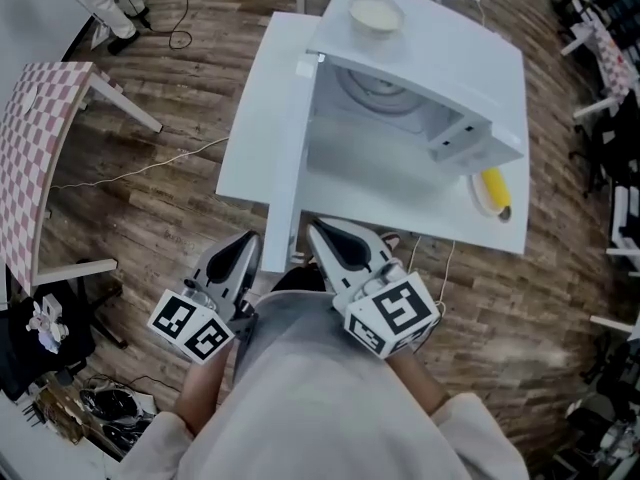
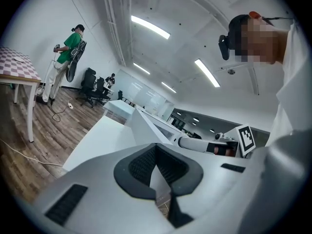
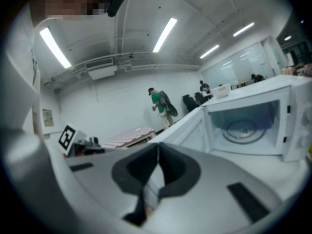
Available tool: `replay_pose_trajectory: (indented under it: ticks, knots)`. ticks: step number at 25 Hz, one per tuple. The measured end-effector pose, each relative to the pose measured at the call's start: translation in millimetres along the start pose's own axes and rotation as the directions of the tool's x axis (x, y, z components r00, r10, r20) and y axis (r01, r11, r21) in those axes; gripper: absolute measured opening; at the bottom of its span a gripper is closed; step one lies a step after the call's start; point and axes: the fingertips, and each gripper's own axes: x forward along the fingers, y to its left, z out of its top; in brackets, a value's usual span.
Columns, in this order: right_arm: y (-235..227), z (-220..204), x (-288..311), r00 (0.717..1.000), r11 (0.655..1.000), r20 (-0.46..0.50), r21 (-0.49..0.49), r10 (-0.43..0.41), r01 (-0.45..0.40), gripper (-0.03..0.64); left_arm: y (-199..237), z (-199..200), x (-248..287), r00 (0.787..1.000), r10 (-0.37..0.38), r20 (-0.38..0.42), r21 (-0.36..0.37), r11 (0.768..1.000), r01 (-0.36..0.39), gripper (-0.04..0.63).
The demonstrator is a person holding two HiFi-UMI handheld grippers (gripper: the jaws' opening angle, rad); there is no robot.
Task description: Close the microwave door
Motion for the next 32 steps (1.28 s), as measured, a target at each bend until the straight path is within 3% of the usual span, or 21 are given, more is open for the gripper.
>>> replay_pose_trajectory:
  ticks: [15,23,32]
  knots:
    - [-16,-18,-11,0.994,0.994,-0.099,-0.102,-0.054,0.044,0.023,-17,-3,16,0.994,-0.109,-0.024,-0.018,0.994,0.109,0.018]
    - [-18,-18,-20,0.994,0.996,-0.095,-0.081,-0.047,0.039,0.023,-34,-5,26,0.982,-0.185,-0.037,-0.019,0.983,0.185,0.018]
    - [-25,-19,-27,0.994,0.996,-0.093,-0.067,-0.057,0.051,0.023,-42,-7,37,0.974,-0.218,-0.066,-0.026,0.976,0.217,0.018]
